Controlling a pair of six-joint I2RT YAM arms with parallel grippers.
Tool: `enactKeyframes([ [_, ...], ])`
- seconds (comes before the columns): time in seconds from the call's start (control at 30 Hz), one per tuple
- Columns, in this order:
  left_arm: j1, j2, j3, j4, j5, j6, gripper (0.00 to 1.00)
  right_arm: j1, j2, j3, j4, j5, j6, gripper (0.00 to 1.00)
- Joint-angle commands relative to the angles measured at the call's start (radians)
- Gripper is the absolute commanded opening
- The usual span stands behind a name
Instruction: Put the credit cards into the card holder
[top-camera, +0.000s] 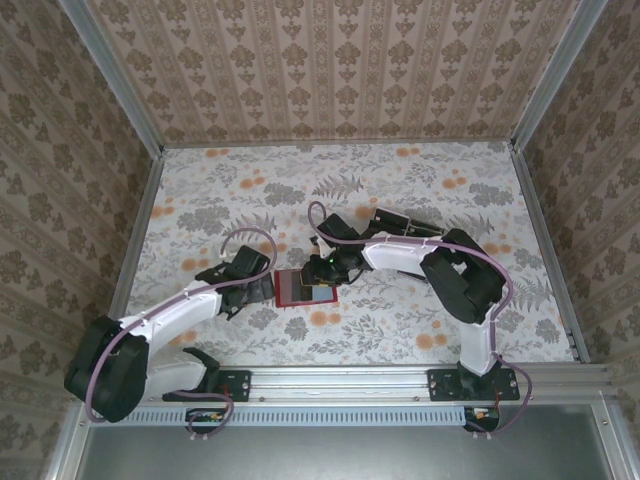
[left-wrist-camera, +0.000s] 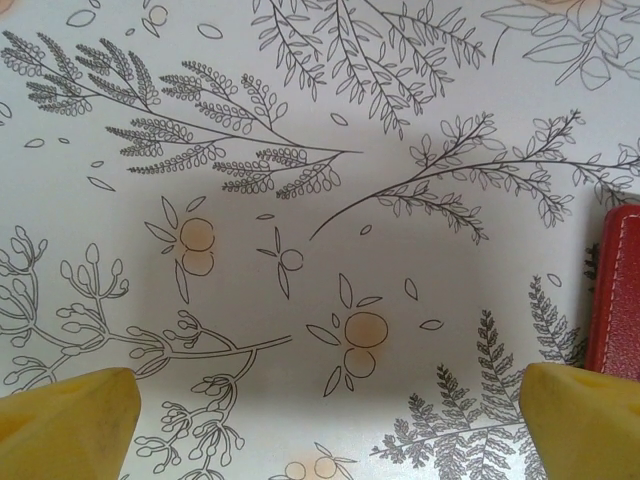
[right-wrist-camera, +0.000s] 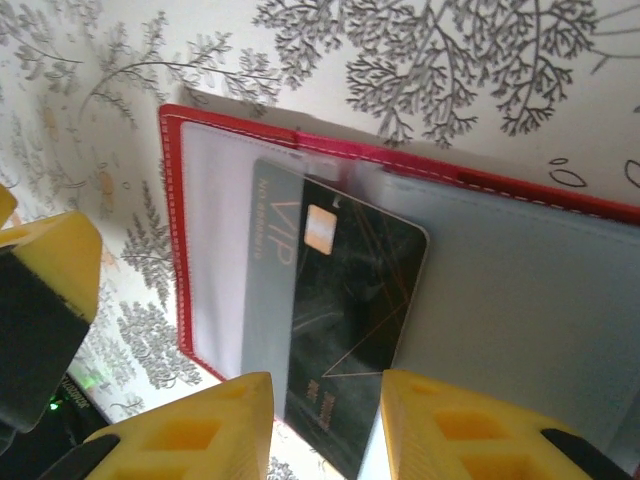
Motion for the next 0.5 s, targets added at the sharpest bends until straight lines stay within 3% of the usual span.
enactKeyframes([
  [0.0, 0.007, 0.015, -0.010, 0.004, 0.011, 0.021, 1.00, 0.009, 0.017, 0.026, -0.039, 0.030, 0.003, 0.35],
  [0.13, 0.007, 0.032, -0.011, 0.016, 0.018, 0.018, 1.00, 0.011, 0.026, 0.030, -0.038, 0.029, 0.004, 0.32],
  [0.47, 0.007, 0.076, -0.012, 0.048, 0.033, 0.019, 1.00, 0.027, 0.058, 0.063, -0.033, 0.012, 0.010, 0.12],
])
